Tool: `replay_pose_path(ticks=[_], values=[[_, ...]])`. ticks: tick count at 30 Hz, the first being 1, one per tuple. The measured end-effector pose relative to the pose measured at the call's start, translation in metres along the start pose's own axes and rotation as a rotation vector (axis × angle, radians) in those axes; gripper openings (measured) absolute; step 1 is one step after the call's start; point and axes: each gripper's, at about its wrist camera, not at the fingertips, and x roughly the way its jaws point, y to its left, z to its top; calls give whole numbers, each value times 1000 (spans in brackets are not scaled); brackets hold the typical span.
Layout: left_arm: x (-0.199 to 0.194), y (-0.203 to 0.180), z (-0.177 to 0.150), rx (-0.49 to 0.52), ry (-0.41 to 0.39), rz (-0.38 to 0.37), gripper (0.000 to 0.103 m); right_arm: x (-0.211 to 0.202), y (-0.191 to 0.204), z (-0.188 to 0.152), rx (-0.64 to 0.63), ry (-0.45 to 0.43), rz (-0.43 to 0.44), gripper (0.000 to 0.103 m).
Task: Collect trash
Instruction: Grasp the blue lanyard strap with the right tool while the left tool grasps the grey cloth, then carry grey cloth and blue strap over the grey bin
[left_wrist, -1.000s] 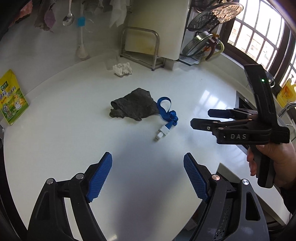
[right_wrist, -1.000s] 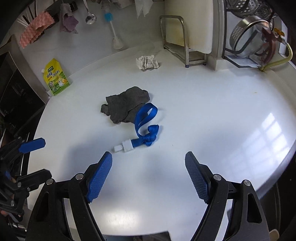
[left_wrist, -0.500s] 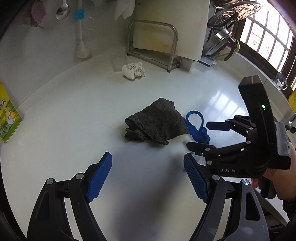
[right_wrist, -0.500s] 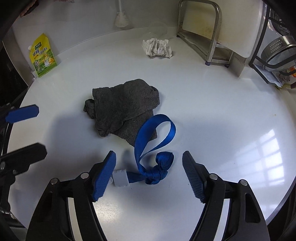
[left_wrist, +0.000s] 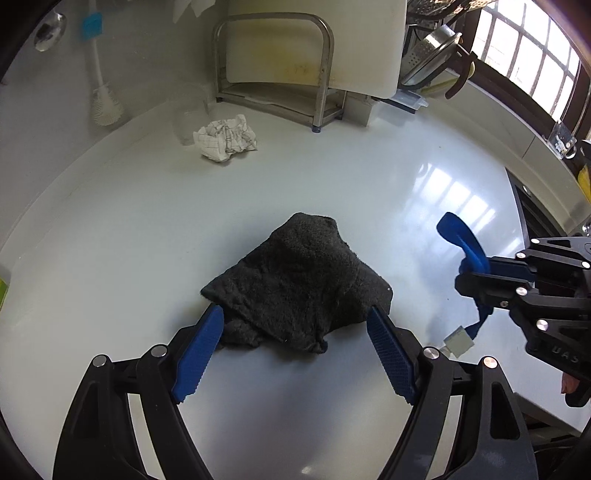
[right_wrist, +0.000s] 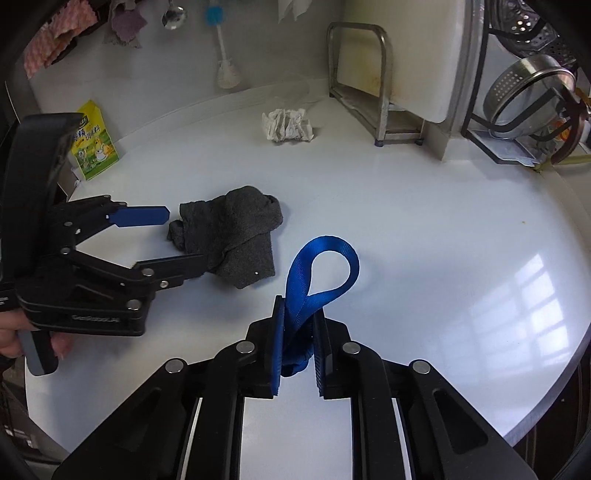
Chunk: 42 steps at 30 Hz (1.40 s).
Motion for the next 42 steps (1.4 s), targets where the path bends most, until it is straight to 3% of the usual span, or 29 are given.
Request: replay_pose_path(ticks=[7,9,12,13,17,26,35,42], values=[[30,-6,21,-51,38,41,82,-22,-12,-12,29,-10,2,13],[38,-9,22,-34,62,65,75,-27,-13,-19,35,-13,4,13],[35,-14,21,-15,50,53,49,-34,-14,-27,38,-21,8,13],[32,-15,20,-12,46,51,34,-36,-14,-30,36,-23,8,13],[21,-18,17,-25,42,29,23,-43,-13,-34,39,-34,22,13],[-31,-33,2,11,-21,26,19,-64,0,-46,12,-49,23,13],[-90,-53,-44,16,-49,15,19,-93,31,-81,-63,-39,15,13],[-118,-62,-82,-7,-47,6,19,-119,40,-118,-43,-30,12,13]])
